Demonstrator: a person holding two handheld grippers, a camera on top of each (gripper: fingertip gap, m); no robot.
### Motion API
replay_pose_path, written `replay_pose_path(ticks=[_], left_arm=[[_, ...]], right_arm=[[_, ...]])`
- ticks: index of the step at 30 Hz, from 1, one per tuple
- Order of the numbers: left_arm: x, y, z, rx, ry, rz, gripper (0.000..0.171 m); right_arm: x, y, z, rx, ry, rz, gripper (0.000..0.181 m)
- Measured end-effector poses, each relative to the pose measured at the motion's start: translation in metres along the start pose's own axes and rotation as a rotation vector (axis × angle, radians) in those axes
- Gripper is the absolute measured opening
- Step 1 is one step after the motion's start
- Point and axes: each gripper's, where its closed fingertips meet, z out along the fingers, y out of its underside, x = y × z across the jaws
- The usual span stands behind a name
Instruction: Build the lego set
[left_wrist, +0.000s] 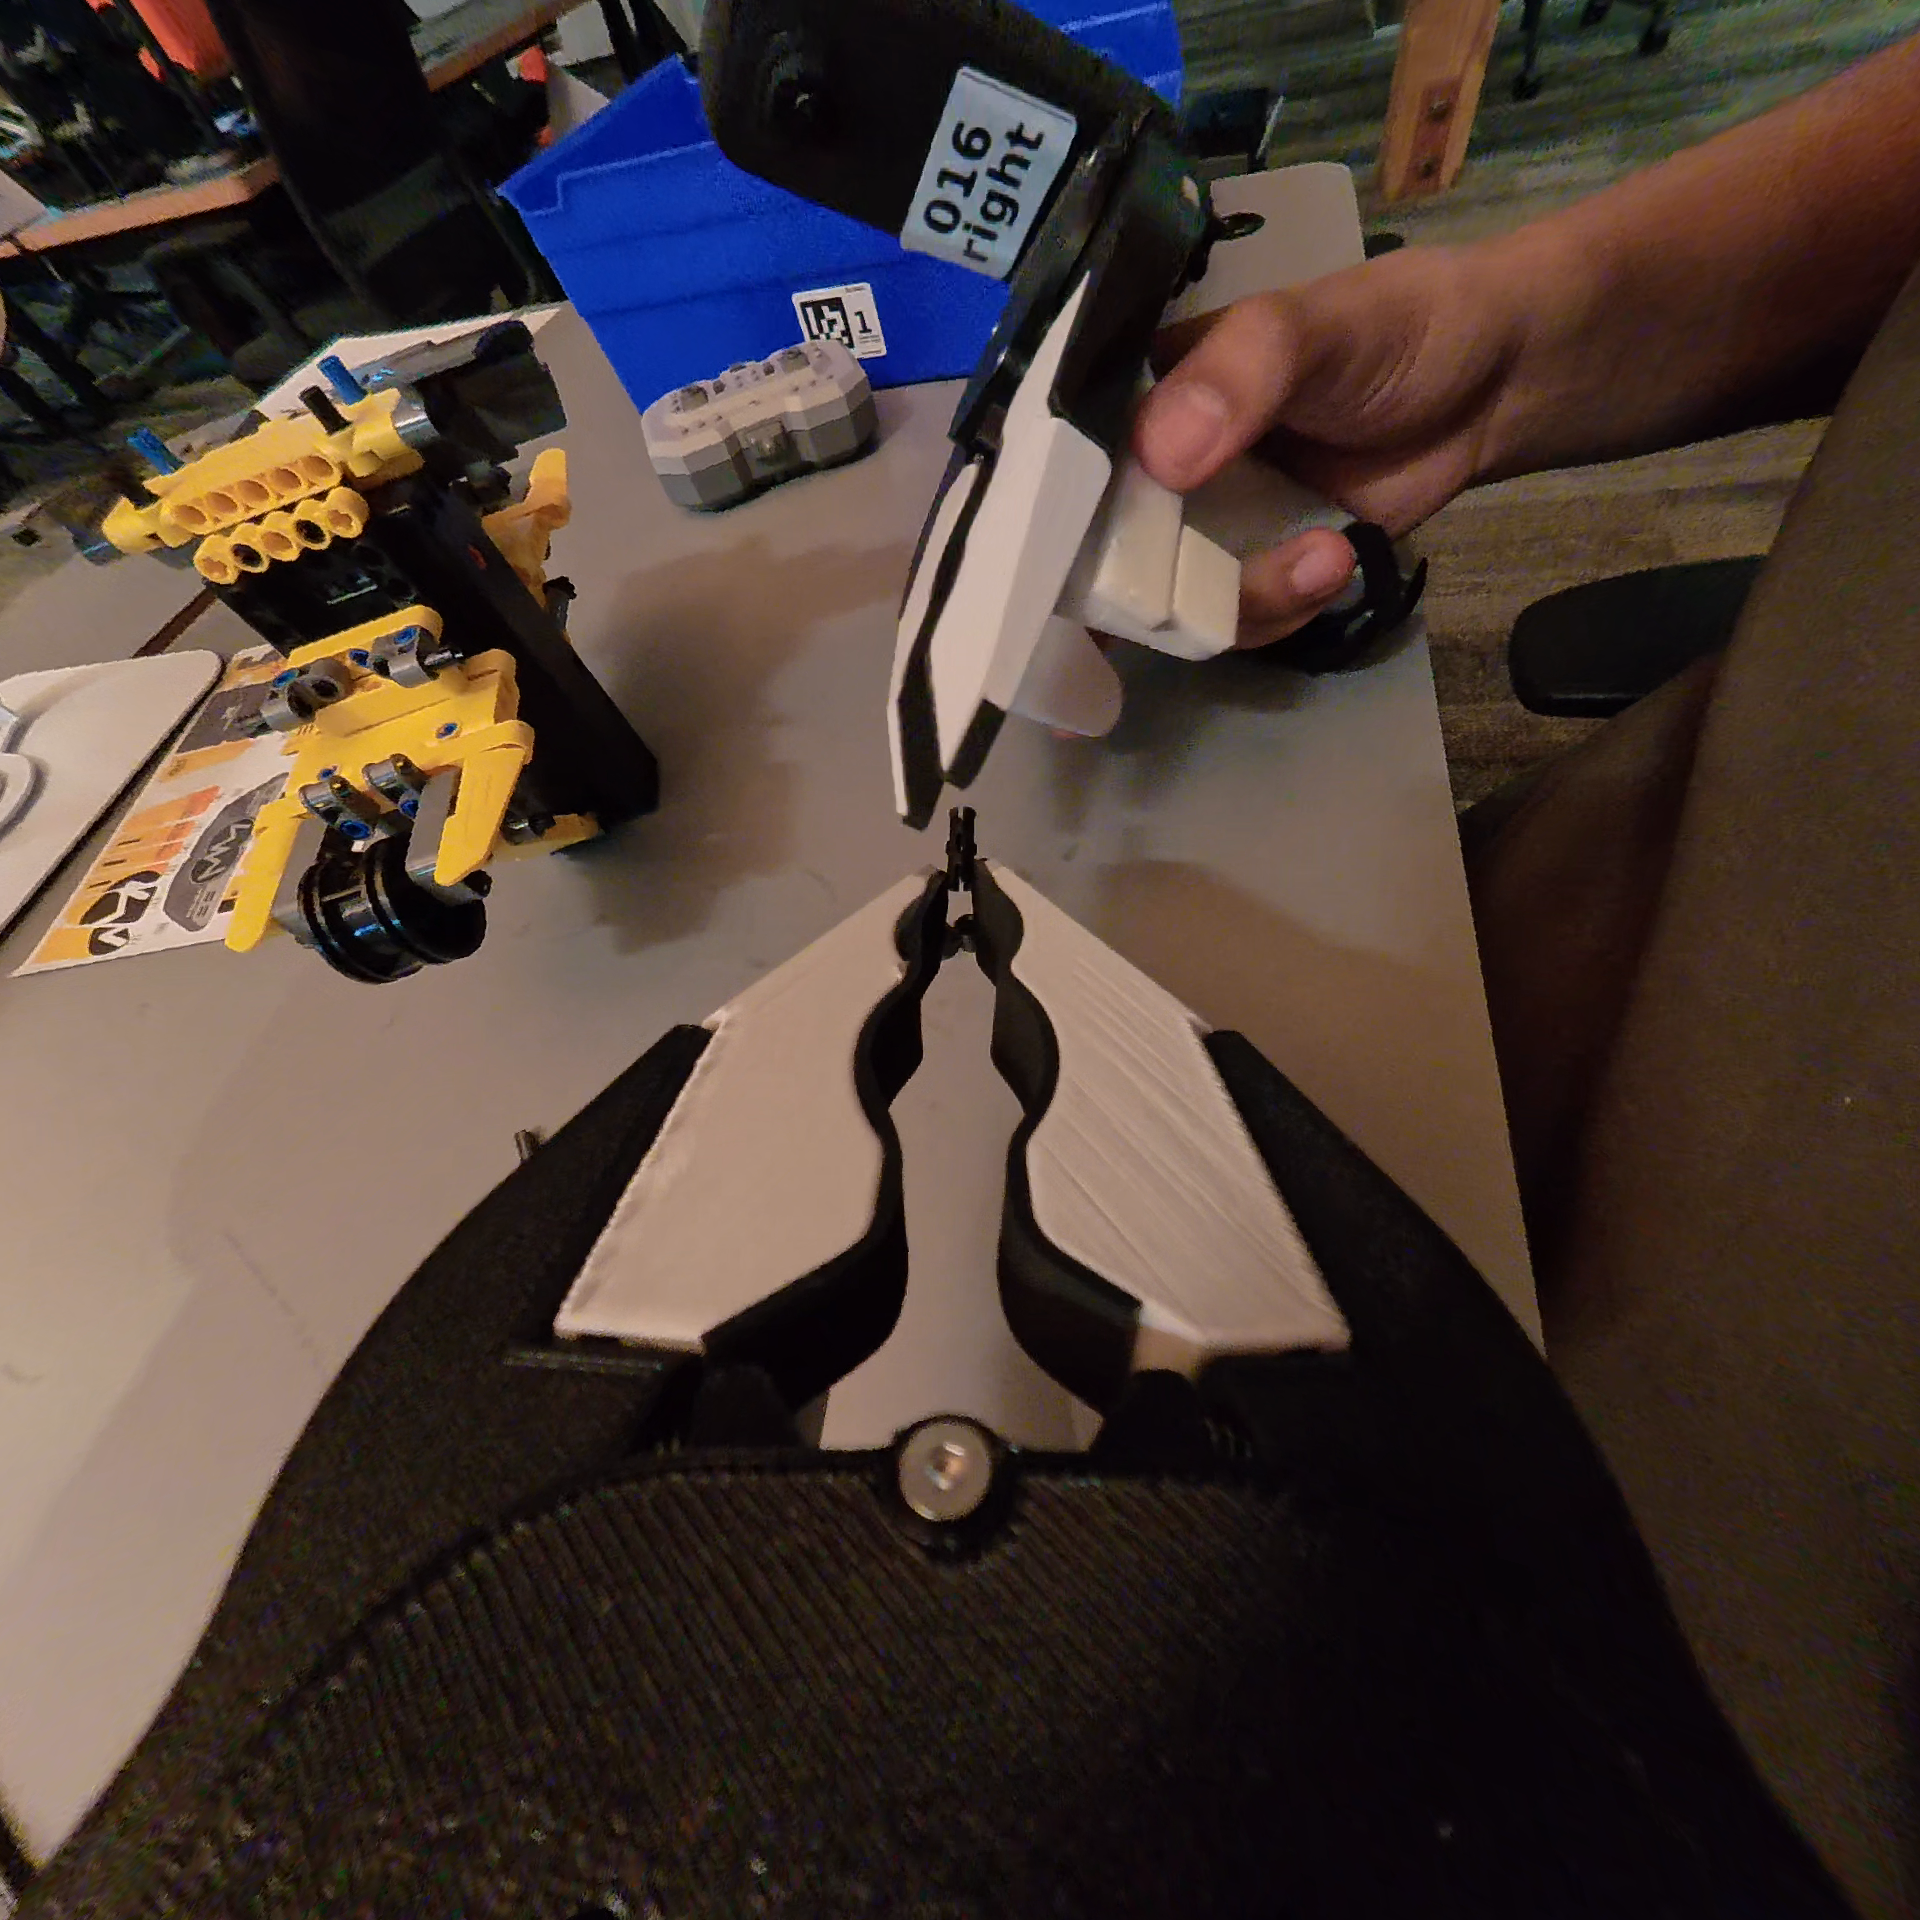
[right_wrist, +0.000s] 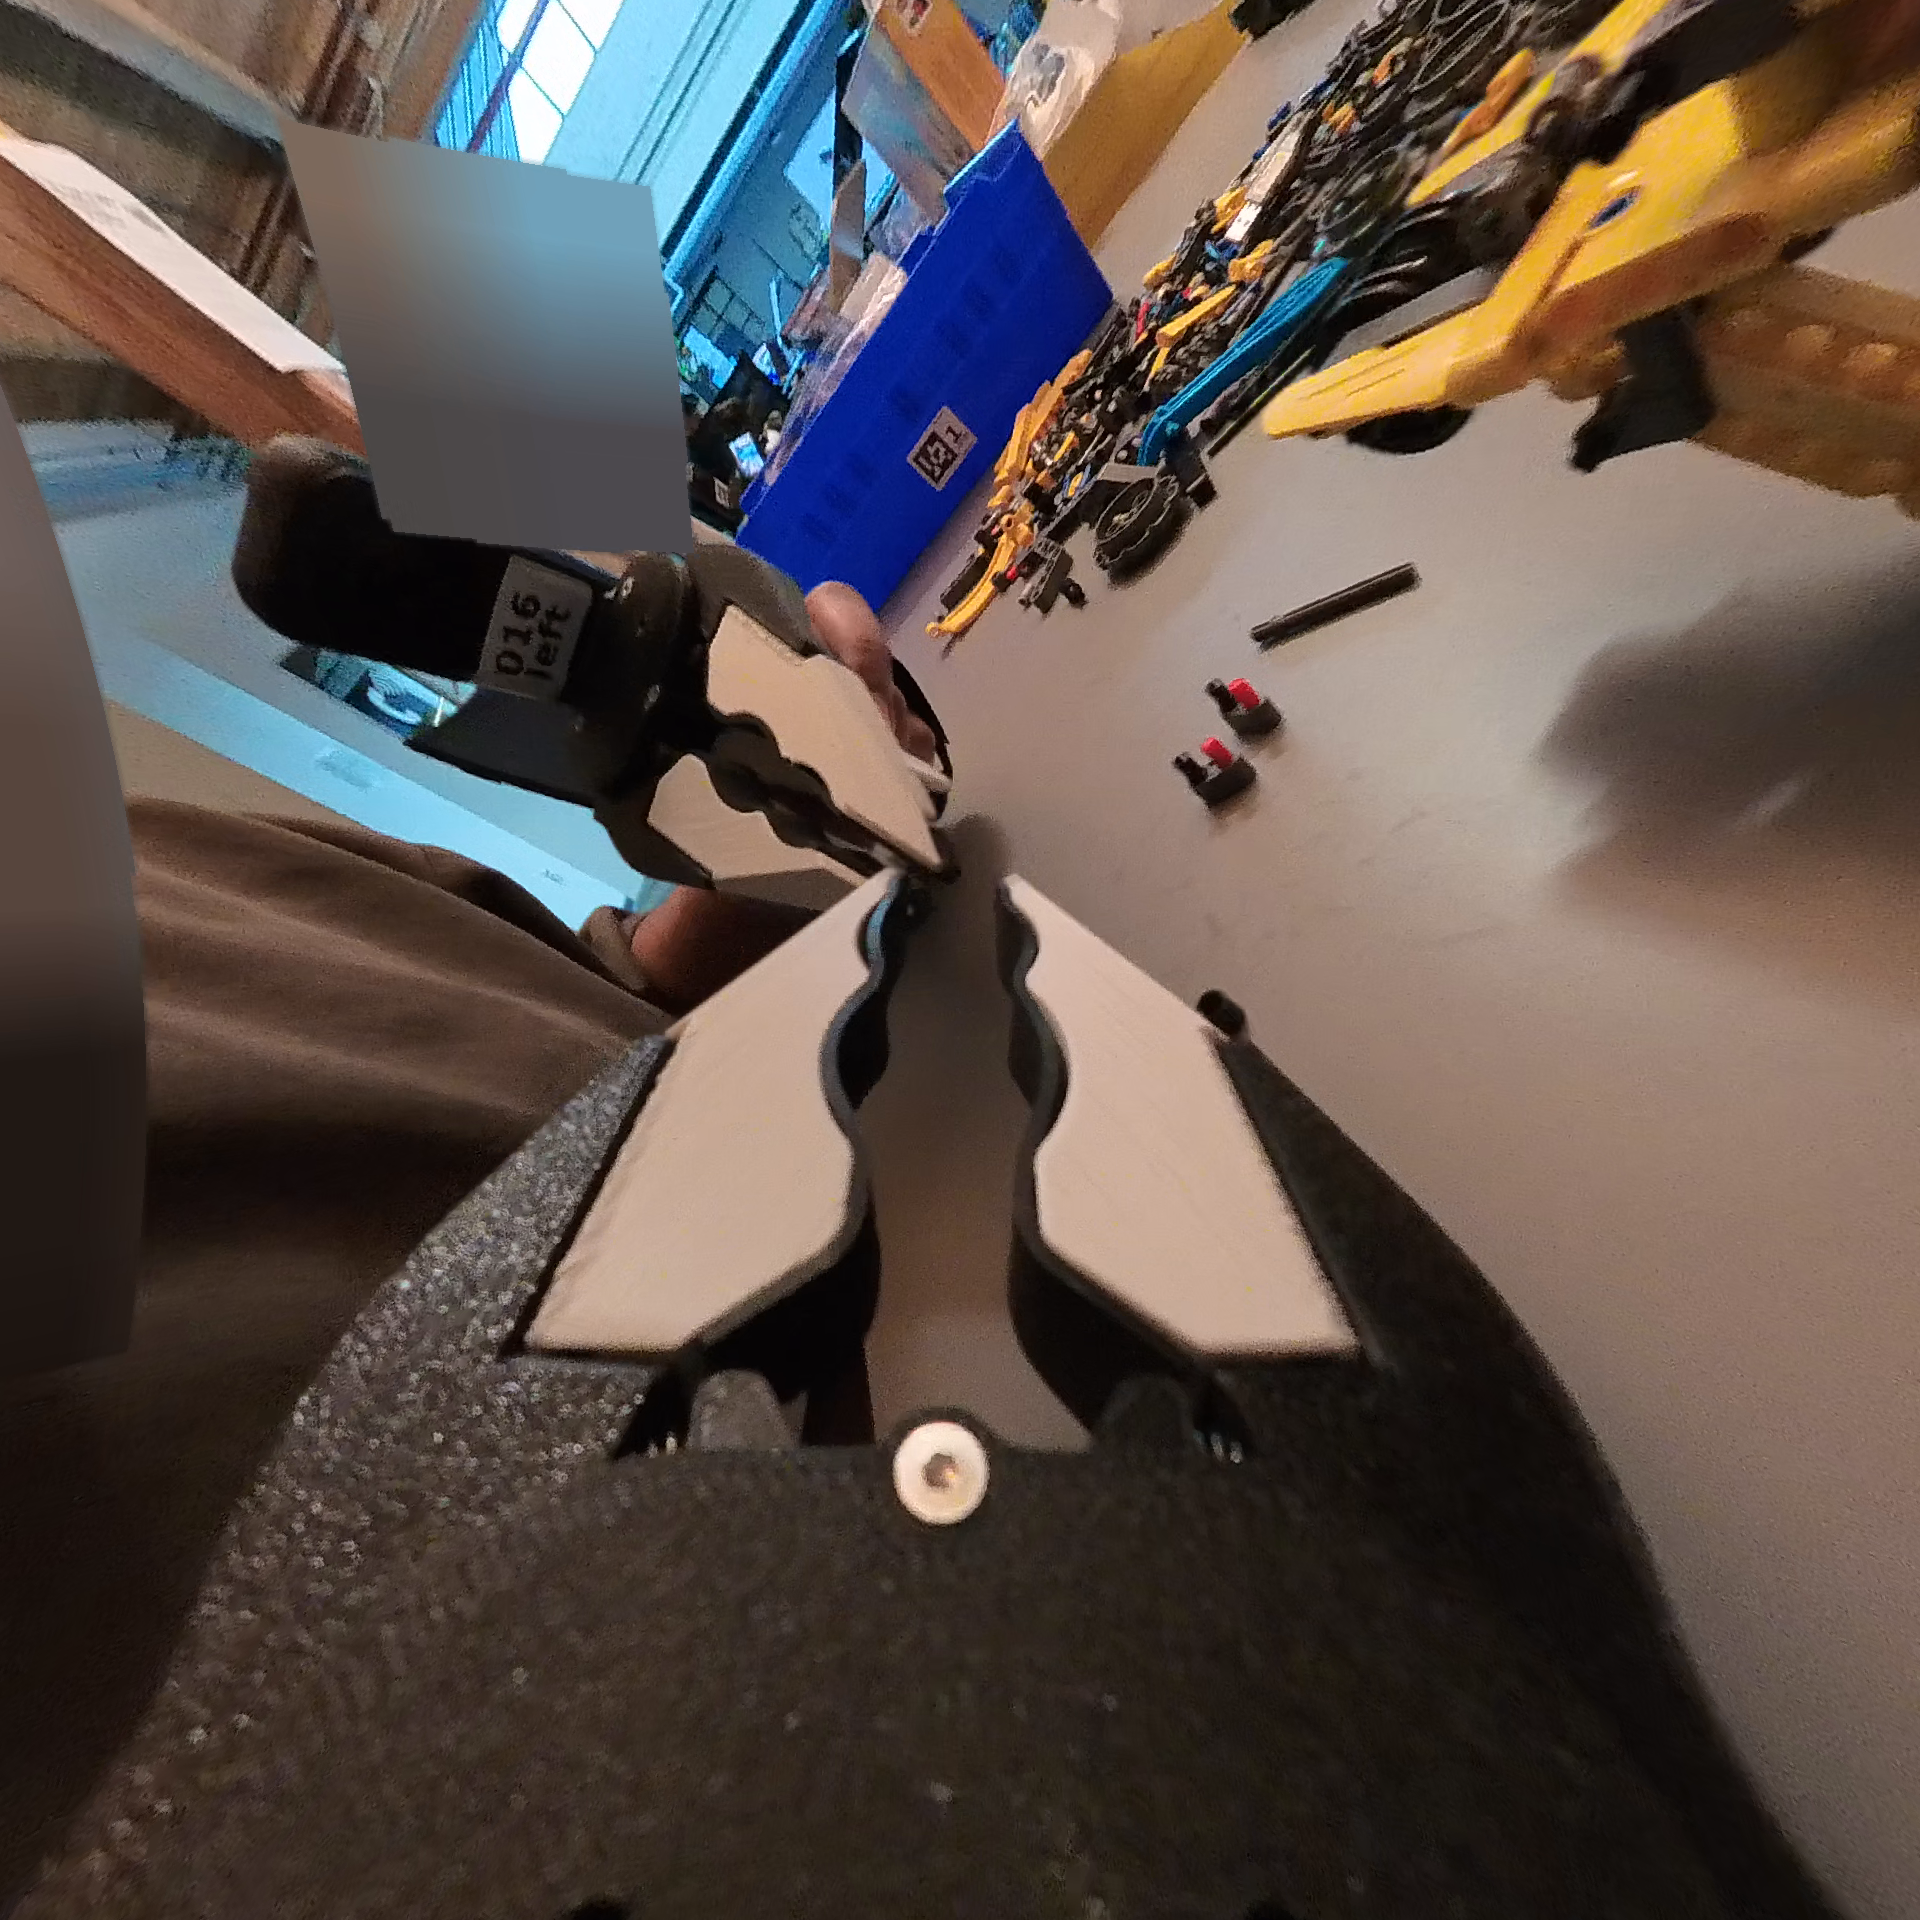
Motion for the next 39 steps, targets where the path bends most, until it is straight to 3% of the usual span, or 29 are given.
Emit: replay_pose_path(ticks=[13, 18, 22, 26, 33, 37, 39], left_arm=[[0.004, -0.002, 0.005, -0.006, 0.023, -0.035, 0.004], [0.009, 0.039, 0.024, -0.249, 0.096, -0.225, 0.027], [0.017, 0.043, 0.033, -0.302, 0.118, -0.192, 0.027], [0.024, 0.045, 0.04, -0.34, 0.13, -0.175, 0.025], [0.051, 0.021, 0.04, -0.228, 0.289, -0.2, 0.022], [0.034, 0.012, 0.035, -0.148, 0.213, -0.23, 0.018], [0.015, 0.021, 0.035, -0.179, 0.12, -0.244, 0.017]], right_arm=[[-0.008, 0.003, 0.003, -0.028, -0.035, -0.032, 0.004], [0.014, 0.008, -0.011, -0.119, 0.164, -0.174, 0.004], [0.03, 0.03, -0.017, -0.298, 0.352, -0.361, 0.004], [0.038, 0.038, -0.024, -0.399, 0.449, -0.461, 0.004], [0.039, 0.032, -0.038, -0.413, 0.492, -0.468, 0.005], [0.033, 0.039, -0.035, -0.437, 0.471, -0.464, 0.005], [0.03, 0.043, -0.031, -0.453, 0.456, -0.46, 0.005]])
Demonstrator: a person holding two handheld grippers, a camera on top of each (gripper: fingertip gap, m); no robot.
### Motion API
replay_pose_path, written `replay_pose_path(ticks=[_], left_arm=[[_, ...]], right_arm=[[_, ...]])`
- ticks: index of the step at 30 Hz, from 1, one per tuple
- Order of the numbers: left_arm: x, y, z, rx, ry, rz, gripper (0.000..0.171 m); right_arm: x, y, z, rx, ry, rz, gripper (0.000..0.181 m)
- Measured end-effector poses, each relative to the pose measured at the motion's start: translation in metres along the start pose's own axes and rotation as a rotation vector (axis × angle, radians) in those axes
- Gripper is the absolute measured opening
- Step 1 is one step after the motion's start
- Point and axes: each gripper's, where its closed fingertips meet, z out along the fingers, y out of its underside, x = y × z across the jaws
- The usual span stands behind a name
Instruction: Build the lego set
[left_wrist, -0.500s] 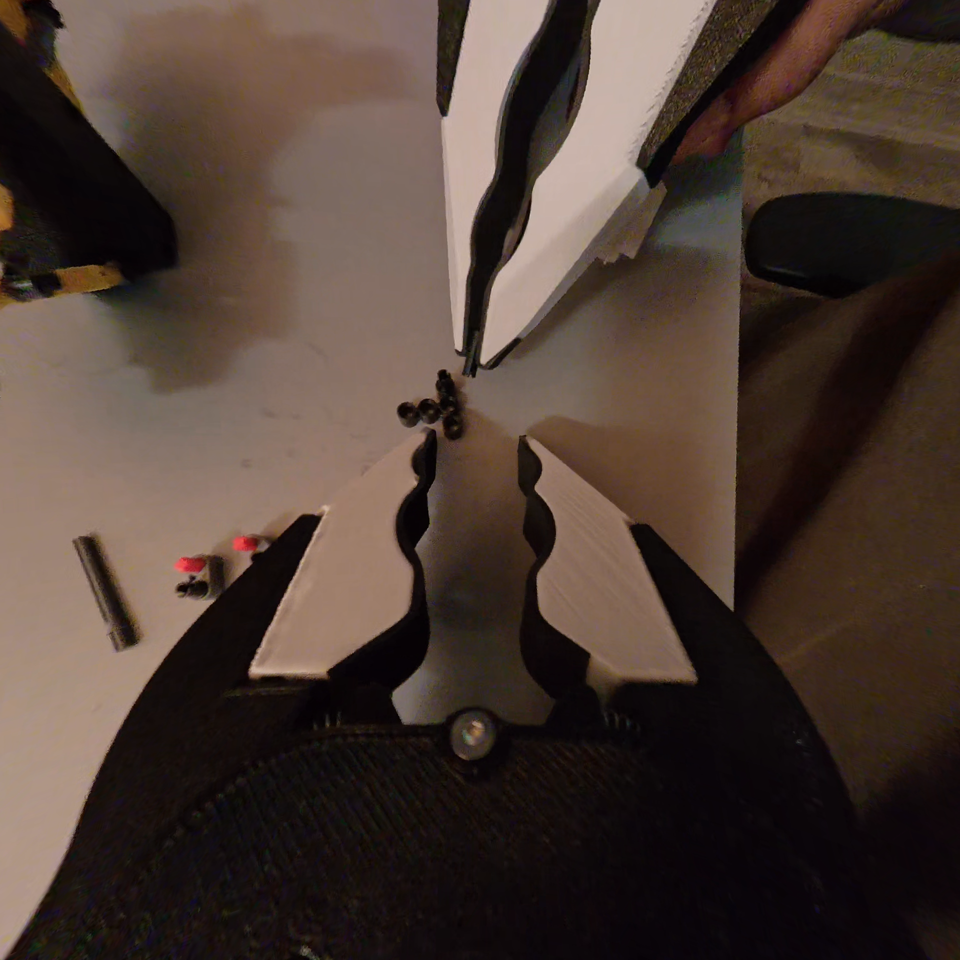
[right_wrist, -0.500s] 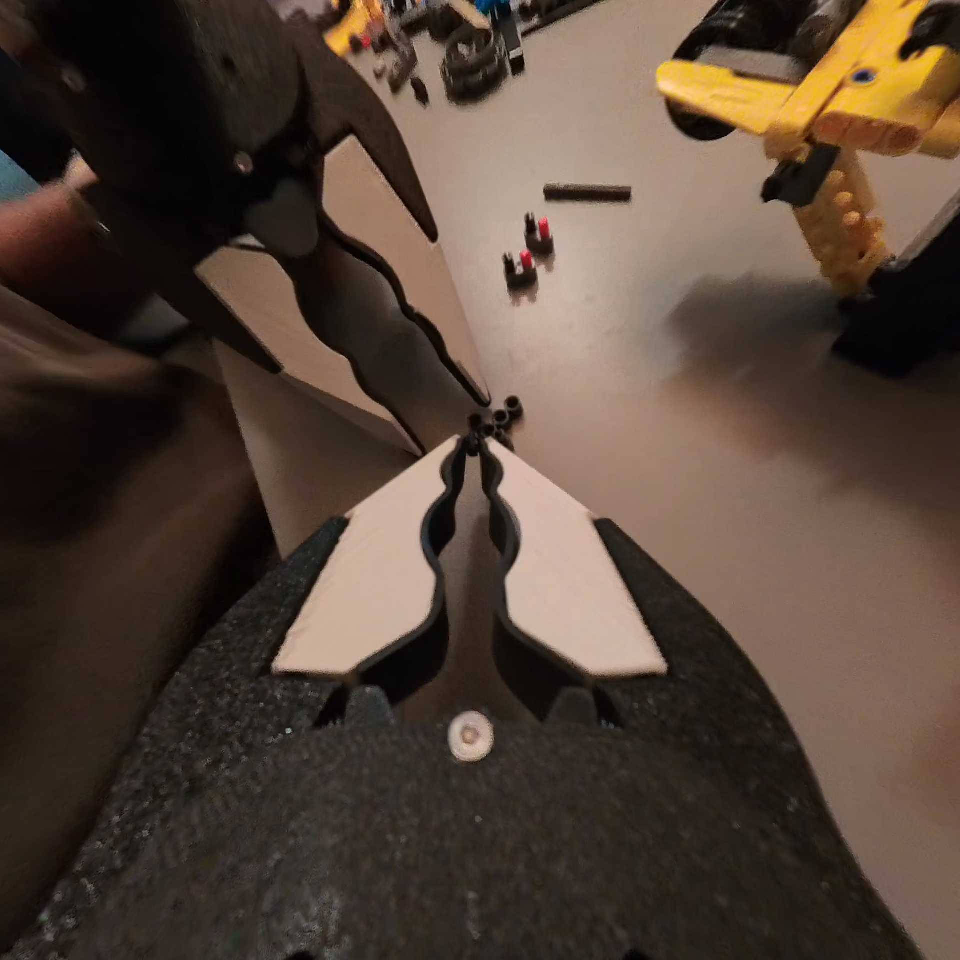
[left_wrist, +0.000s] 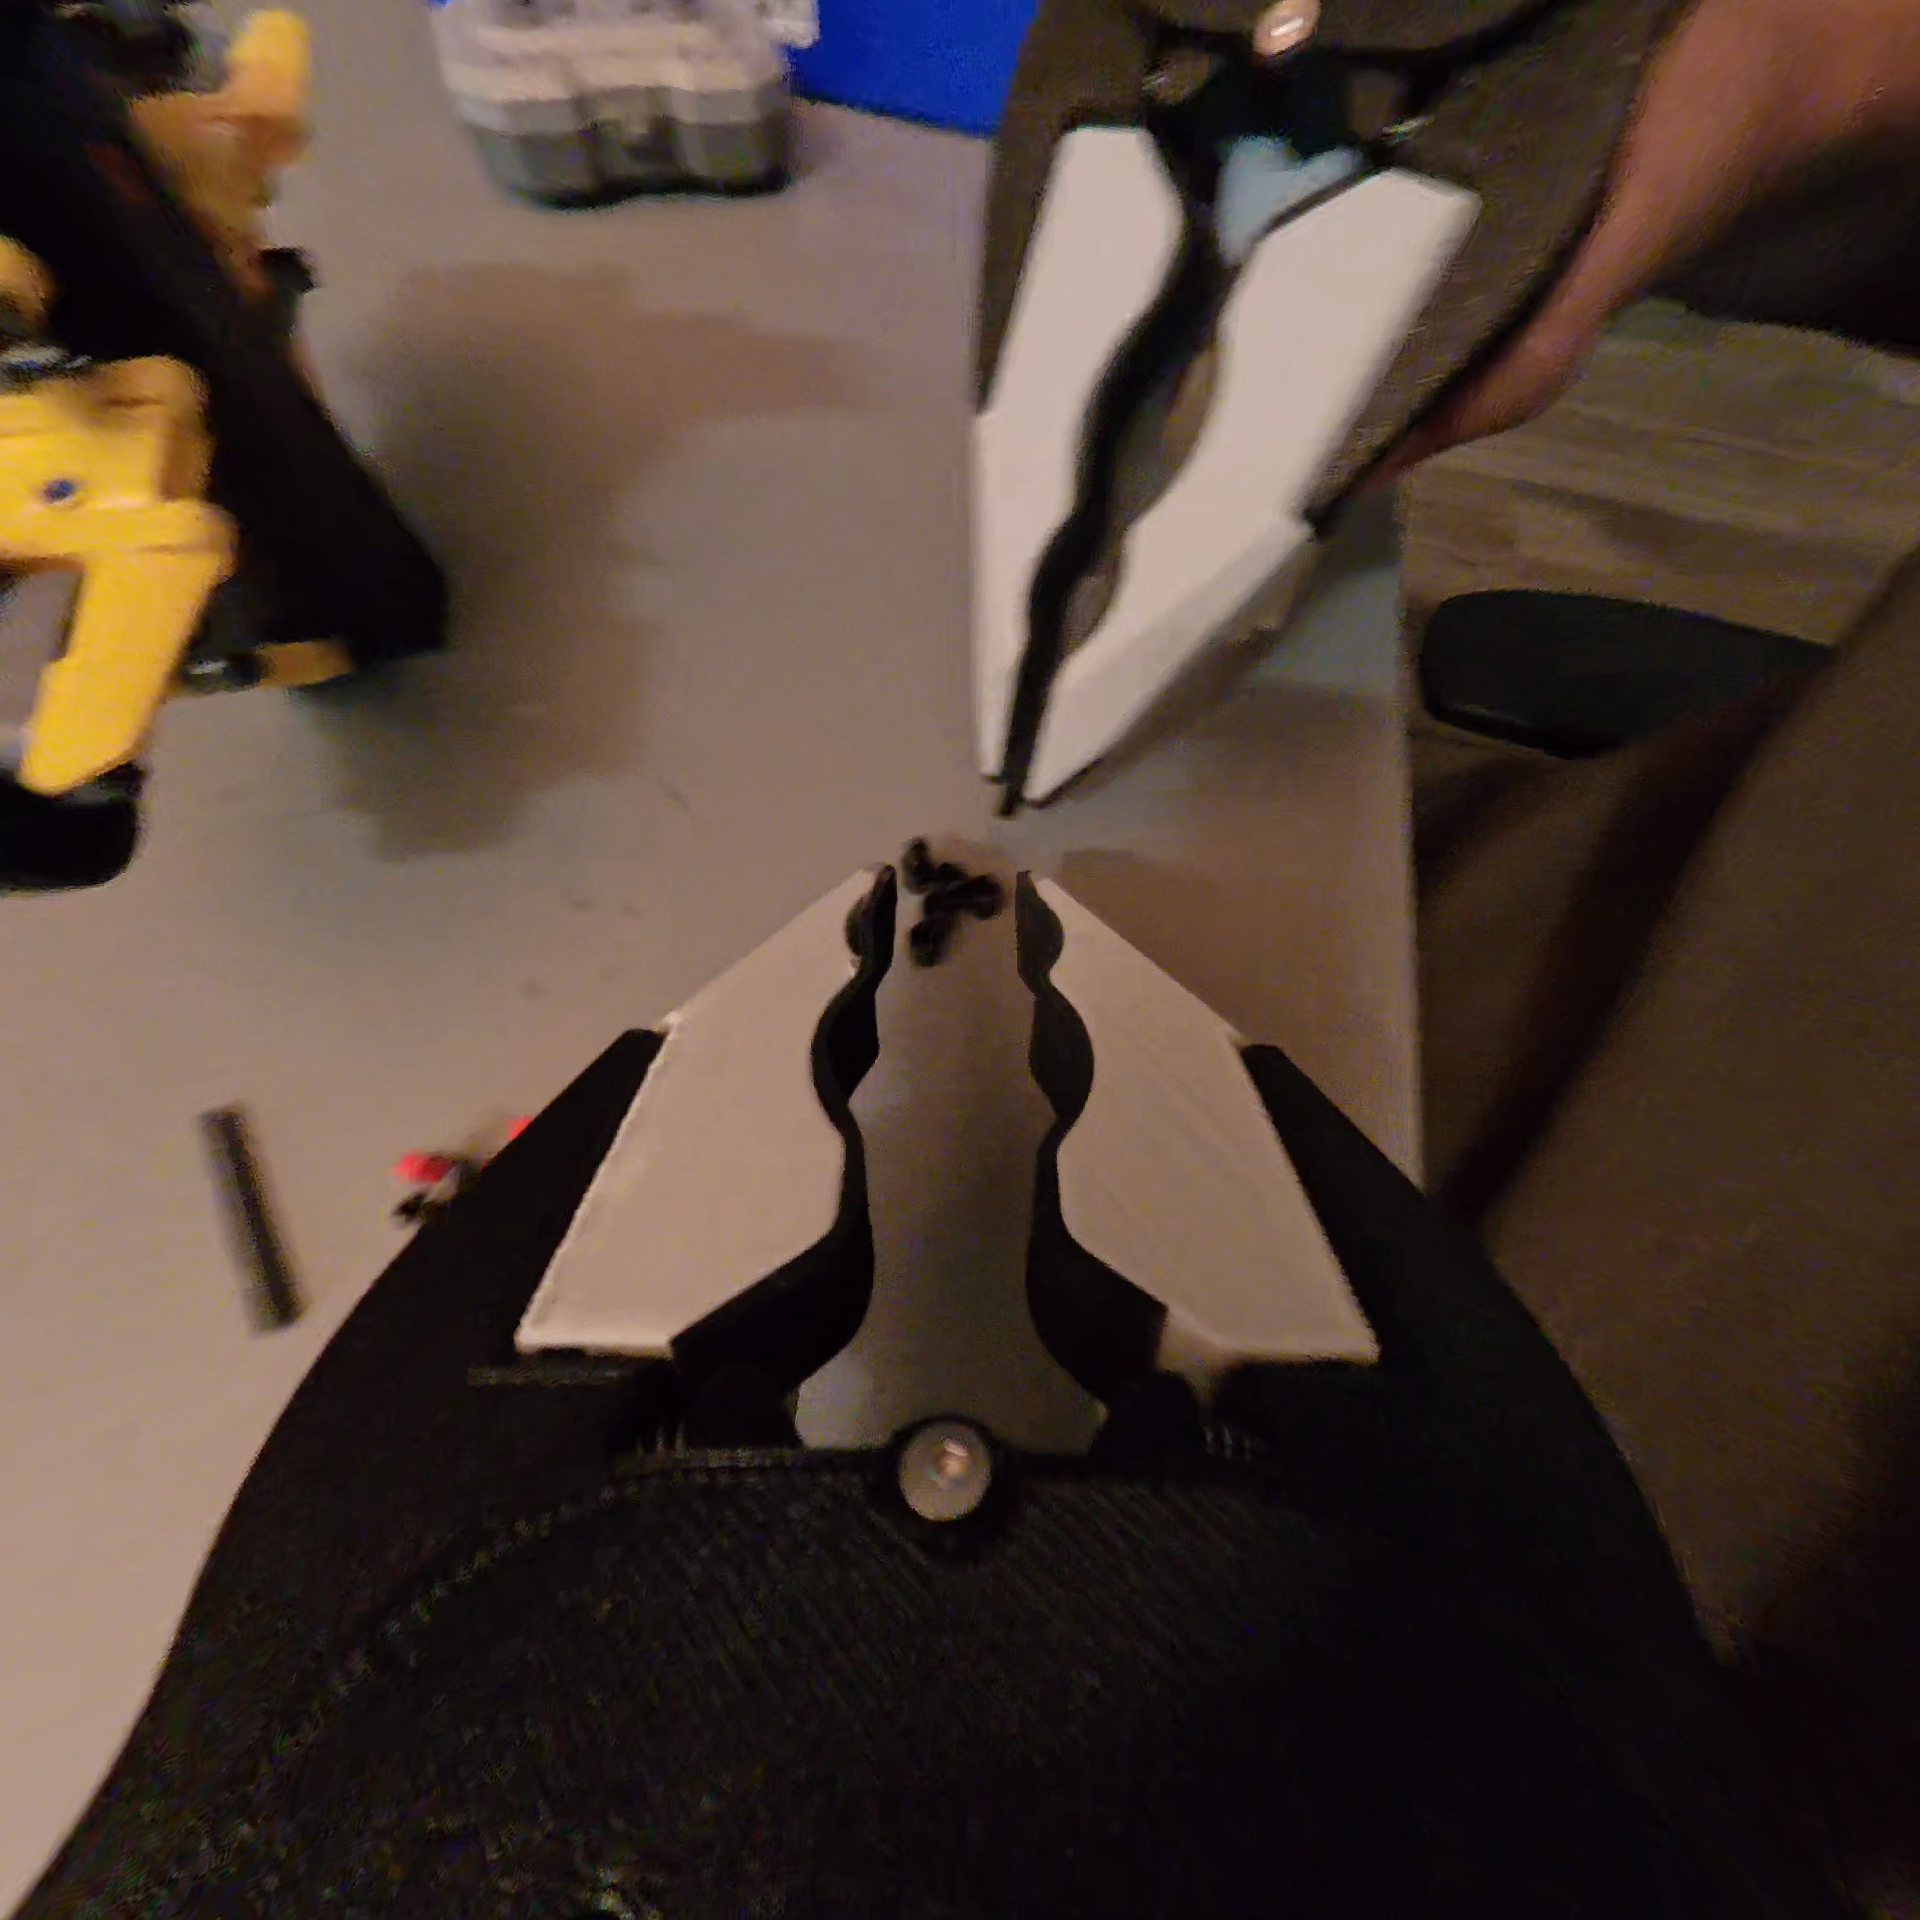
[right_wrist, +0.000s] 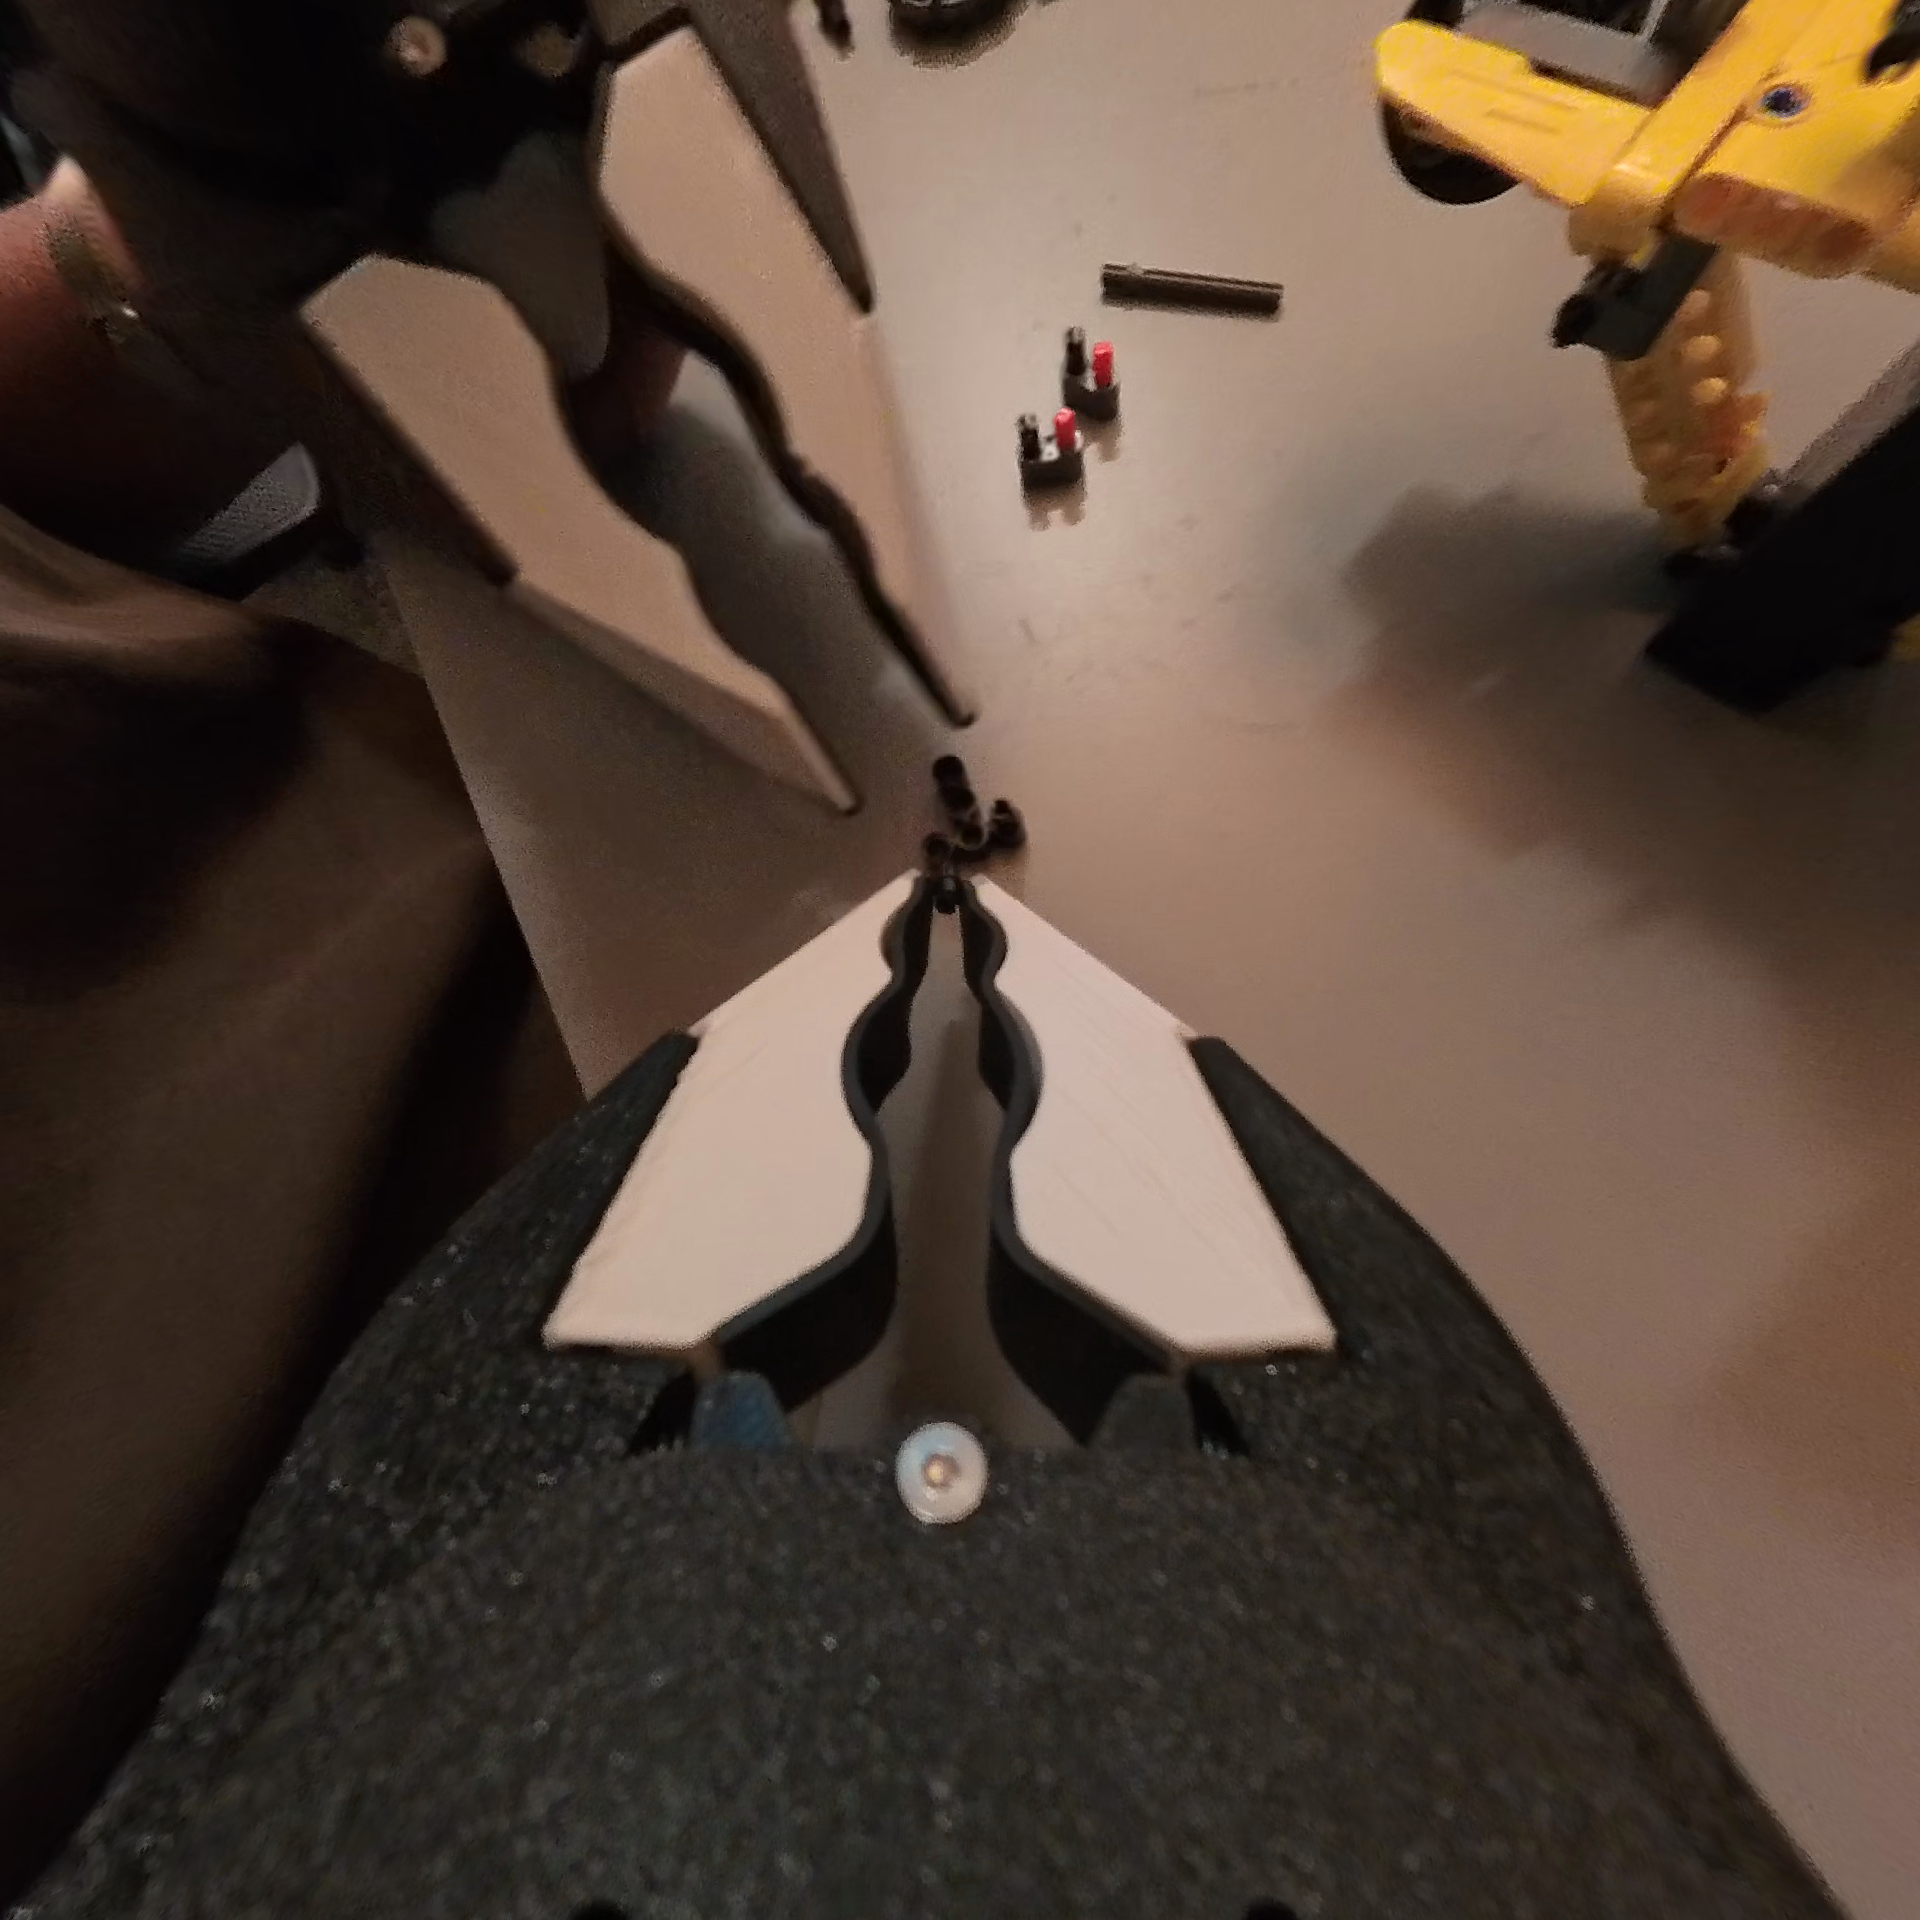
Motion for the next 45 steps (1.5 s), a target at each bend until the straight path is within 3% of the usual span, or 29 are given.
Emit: replay_pose_path(ticks=[7, 11, 17, 25, 37, 45], left_arm=[[-0.005, 0.022, 0.014, -0.161, -0.035, 0.036, 0.02], [-0.002, 0.021, 0.014, -0.161, -0.001, 0.018, 0.002], [-0.001, 0.022, 0.015, -0.165, 0.007, 0.023, 0.002], [0.002, 0.021, 0.017, -0.167, -0.007, 0.049, 0.003], [0.003, 0.021, 0.017, -0.166, 0.031, 0.004, 0.003], [0.002, 0.02, 0.017, -0.165, 0.031, -0.005, 0.003]], right_arm=[[-0.004, 0.001, 0.012, -0.044, -0.036, 0.013, 0.005], [-0.003, 0.004, 0.016, -0.058, -0.073, 0.075, 0.004], [-0.002, 0.007, 0.015, -0.072, -0.131, 0.172, 0.004], [0.002, 0.009, 0.013, -0.209, -0.089, 0.188, 0.004], [0.007, 0.008, 0.017, -0.387, 0.111, -0.018, 0.004], [0.007, 0.008, 0.018, -0.391, 0.159, -0.143, 0.004]])
